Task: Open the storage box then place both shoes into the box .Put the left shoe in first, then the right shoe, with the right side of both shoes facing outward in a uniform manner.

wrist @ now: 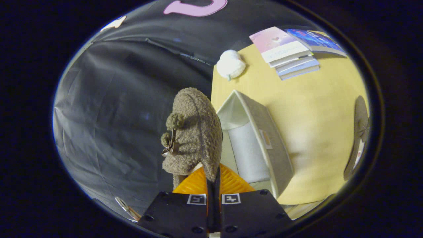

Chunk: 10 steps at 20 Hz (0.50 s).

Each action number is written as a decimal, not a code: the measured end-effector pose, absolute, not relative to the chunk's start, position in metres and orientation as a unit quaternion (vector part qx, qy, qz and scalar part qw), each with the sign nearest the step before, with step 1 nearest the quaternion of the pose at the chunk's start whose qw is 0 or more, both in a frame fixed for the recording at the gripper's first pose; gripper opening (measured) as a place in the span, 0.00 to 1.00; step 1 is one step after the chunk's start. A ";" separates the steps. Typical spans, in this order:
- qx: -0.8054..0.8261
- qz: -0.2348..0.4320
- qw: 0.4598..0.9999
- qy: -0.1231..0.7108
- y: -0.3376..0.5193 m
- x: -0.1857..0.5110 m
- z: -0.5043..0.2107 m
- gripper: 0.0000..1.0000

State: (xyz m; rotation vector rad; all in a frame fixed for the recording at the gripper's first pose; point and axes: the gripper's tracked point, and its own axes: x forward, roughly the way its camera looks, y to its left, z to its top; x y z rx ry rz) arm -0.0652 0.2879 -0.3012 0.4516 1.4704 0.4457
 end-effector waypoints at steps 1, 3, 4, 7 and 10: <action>0.191 0.197 0.692 0.668 0.293 -0.071 -0.311 0.04; 0.160 0.193 0.689 0.680 0.299 -0.078 -0.327 0.04; 0.148 0.193 0.688 0.684 0.302 -0.083 -0.334 0.03; 0.124 0.195 0.684 0.693 0.308 -0.091 -0.347 0.03; 0.098 0.187 0.686 0.696 0.307 -0.088 -0.364 0.03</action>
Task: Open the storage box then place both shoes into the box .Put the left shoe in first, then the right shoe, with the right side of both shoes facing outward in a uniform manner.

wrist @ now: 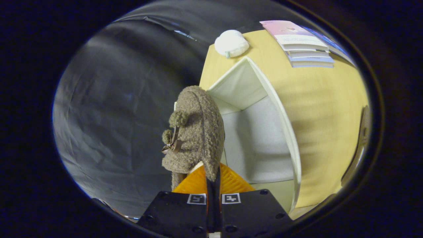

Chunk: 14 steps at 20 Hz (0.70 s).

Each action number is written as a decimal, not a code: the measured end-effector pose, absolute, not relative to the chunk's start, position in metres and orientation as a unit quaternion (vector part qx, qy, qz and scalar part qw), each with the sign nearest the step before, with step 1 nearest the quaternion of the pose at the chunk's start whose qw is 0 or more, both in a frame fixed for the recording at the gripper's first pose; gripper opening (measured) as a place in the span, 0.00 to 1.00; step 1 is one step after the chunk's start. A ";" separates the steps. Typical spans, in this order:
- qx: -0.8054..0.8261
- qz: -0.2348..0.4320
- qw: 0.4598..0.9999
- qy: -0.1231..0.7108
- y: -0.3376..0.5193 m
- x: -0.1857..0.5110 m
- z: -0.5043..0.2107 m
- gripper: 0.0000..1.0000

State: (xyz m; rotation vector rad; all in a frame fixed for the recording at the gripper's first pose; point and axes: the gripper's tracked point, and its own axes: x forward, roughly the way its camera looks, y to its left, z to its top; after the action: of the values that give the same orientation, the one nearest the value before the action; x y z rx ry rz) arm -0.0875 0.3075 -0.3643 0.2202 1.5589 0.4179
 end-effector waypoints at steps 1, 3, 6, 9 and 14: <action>0.084 0.186 0.688 0.696 0.307 -0.087 -0.369 0.04; 0.064 0.181 0.686 0.702 0.306 -0.092 -0.379 0.04; 0.041 0.173 0.682 0.709 0.305 -0.100 -0.394 0.03; 0.018 0.153 0.684 0.713 0.301 -0.099 -0.413 0.04; -0.029 0.130 0.684 0.718 0.297 -0.104 -0.437 0.04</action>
State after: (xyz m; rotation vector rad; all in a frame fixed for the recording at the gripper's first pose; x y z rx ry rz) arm -0.1036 0.2973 -0.4372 -0.0648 1.6091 0.2905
